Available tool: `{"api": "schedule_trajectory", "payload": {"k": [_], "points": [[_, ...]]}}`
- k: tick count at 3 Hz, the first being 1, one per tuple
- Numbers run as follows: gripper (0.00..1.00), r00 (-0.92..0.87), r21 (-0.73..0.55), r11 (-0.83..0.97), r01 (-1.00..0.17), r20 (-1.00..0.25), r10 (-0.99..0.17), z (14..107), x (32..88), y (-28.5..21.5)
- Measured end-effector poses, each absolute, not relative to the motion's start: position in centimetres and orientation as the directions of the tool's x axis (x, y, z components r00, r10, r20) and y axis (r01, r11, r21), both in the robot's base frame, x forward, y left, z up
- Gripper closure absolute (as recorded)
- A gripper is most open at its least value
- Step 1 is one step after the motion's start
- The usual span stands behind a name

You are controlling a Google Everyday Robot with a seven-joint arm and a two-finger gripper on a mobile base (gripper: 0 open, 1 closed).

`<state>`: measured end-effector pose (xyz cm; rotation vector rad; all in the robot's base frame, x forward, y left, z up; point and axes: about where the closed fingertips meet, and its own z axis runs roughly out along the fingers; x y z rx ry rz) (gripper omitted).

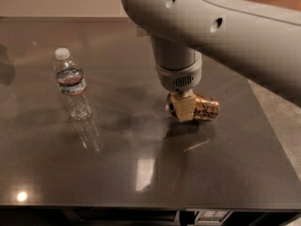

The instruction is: Knock orange can over

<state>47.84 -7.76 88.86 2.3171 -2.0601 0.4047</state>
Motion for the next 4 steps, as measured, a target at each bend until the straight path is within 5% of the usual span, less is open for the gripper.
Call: {"api": "schedule_trajectory", "payload": {"k": [2, 3, 4], "points": [[0.12, 0.132, -0.147, -0.170, -0.974, 0.238, -0.962, 87.9, 47.7, -7.1], [0.00, 0.144, -0.144, -0.183, -0.972, 0.244, -0.959, 87.7, 47.6, -6.8], [0.00, 0.156, -0.135, -0.192, -0.972, 0.241, -0.958, 87.2, 47.3, -6.6]]}}
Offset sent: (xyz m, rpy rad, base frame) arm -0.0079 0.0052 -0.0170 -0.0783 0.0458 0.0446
